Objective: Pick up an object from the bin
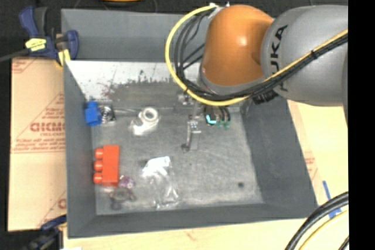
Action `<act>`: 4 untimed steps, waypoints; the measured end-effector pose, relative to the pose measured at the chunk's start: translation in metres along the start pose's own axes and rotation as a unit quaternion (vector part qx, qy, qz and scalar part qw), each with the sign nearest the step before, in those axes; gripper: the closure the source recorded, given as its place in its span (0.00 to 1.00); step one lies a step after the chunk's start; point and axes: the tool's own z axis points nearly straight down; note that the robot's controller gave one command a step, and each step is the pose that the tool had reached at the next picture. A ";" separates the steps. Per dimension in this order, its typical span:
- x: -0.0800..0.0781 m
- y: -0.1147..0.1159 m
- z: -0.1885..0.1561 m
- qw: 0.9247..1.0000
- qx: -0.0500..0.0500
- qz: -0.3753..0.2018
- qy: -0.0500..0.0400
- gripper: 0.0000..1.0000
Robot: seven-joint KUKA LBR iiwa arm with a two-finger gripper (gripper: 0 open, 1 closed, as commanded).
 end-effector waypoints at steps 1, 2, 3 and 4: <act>0.020 0.049 0.096 0.993 0.000 -0.122 0.000 0.00; 0.028 0.042 0.125 0.992 -0.001 -0.126 -0.004 0.00; 0.024 0.041 0.122 0.992 -0.001 -0.123 -0.012 1.00; -0.008 0.062 0.115 0.972 0.001 -0.236 -0.006 1.00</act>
Offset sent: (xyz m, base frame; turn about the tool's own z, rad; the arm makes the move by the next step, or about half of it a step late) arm -0.0201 0.0492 -0.0936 -0.2440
